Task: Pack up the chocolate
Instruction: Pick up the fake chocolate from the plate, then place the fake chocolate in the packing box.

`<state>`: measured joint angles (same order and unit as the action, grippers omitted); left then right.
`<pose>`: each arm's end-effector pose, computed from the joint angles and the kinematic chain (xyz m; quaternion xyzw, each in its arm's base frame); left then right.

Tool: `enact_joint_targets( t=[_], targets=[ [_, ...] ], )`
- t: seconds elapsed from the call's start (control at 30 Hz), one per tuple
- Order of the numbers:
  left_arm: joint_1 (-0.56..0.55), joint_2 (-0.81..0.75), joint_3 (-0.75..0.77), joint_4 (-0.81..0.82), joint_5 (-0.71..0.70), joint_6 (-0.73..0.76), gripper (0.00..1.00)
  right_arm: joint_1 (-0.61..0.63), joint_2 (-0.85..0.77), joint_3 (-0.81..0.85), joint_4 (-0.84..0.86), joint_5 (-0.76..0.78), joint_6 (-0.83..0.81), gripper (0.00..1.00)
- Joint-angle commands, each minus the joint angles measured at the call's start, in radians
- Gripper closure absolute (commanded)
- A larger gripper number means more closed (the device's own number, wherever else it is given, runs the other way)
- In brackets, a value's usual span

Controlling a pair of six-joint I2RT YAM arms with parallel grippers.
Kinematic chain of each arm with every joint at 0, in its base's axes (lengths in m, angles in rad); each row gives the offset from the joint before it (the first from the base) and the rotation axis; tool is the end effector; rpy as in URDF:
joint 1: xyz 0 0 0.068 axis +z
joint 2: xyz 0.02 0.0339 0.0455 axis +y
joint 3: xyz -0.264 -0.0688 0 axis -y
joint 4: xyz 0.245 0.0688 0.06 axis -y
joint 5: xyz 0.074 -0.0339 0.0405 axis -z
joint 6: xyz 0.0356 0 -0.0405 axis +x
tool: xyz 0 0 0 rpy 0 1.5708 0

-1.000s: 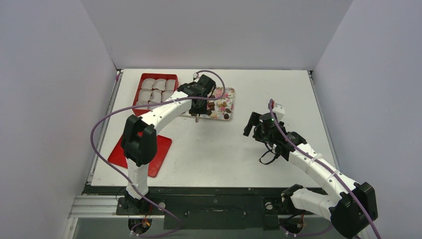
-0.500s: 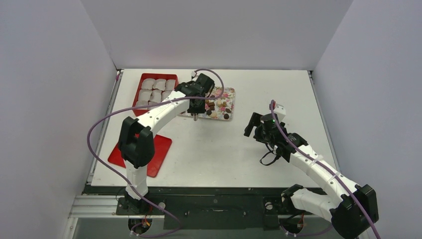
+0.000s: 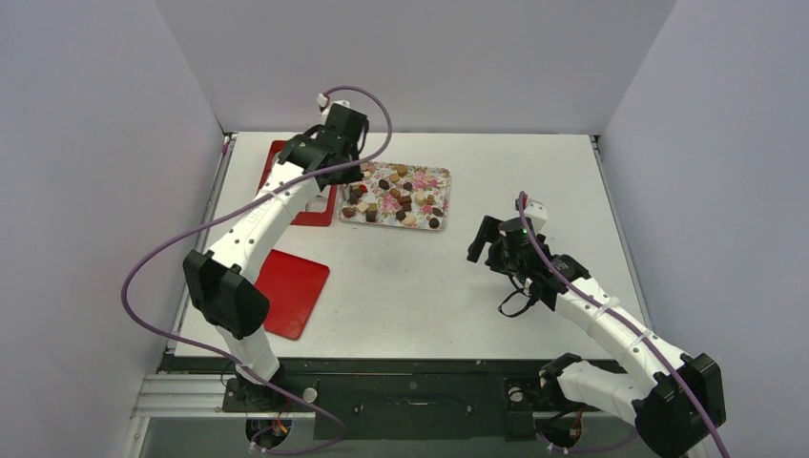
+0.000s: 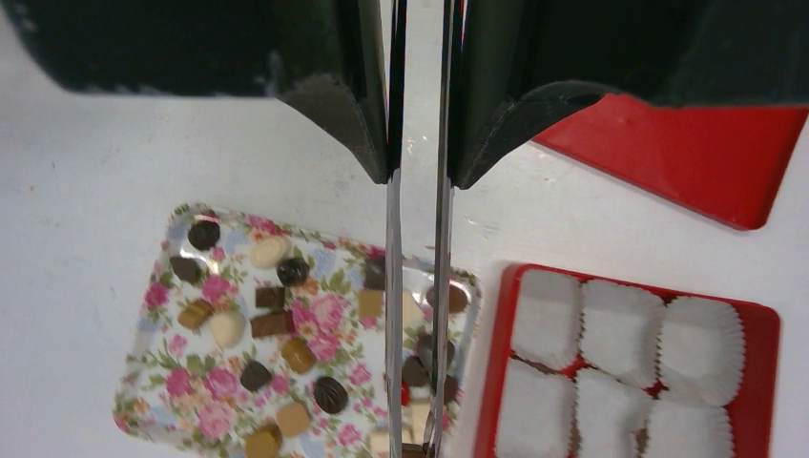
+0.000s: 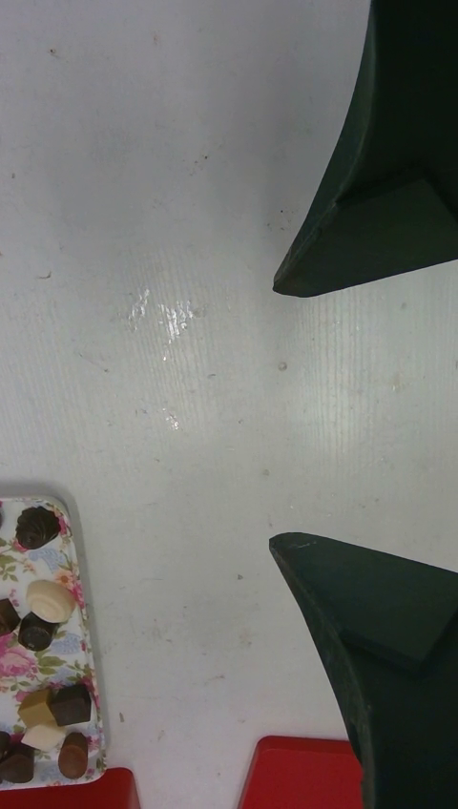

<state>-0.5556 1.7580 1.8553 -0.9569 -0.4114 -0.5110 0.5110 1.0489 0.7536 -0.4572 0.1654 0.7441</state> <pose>0.3276 -0.1866 0.3756 -0.0506 0.9190 -0.0084 0.3908 0.1947 0.1024 0.2539 0.1390 0.9043 0.1714 0.3654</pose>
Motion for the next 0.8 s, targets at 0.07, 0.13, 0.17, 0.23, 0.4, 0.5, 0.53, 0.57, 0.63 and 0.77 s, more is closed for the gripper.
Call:
enact_joint_targets(
  t=[0.07,0.13,0.17,0.23,0.4,0.5,0.53,0.57,0.63,0.77],
  targets=[
    [0.185,0.044,0.115,-0.005,-0.034,0.036,0.86,-0.005,0.024,0.071,0.009,-0.030,-0.031,0.11],
    [0.233,0.090,0.153,-0.008,-0.042,0.042,0.86,-0.005,0.040,0.082,0.008,-0.042,-0.039,0.11],
    [0.265,0.106,0.176,-0.009,-0.040,0.047,0.86,-0.005,0.044,0.086,0.009,-0.046,-0.044,0.11],
    [0.308,0.151,0.215,-0.008,-0.036,0.057,0.86,-0.005,0.060,0.096,0.009,-0.053,-0.049,0.11],
    [0.382,0.279,0.328,-0.016,-0.022,0.079,0.85,-0.006,0.097,0.116,0.020,-0.068,-0.058,0.11],
    [0.418,0.333,0.379,-0.030,-0.006,0.098,0.85,-0.008,0.117,0.120,0.030,-0.075,-0.059,0.11],
    [0.430,0.353,0.392,-0.030,-0.001,0.101,0.85,-0.008,0.120,0.120,0.032,-0.077,-0.058,0.11],
    [0.436,0.361,0.395,-0.028,0.013,0.107,0.85,-0.008,0.128,0.121,0.036,-0.077,-0.058,0.11],
    [0.451,0.389,0.399,-0.023,0.026,0.112,0.85,-0.008,0.137,0.119,0.043,-0.078,-0.055,0.11],
    [0.462,0.418,0.392,-0.006,0.043,0.125,0.85,-0.008,0.153,0.117,0.057,-0.081,-0.046,0.11]
  ],
)
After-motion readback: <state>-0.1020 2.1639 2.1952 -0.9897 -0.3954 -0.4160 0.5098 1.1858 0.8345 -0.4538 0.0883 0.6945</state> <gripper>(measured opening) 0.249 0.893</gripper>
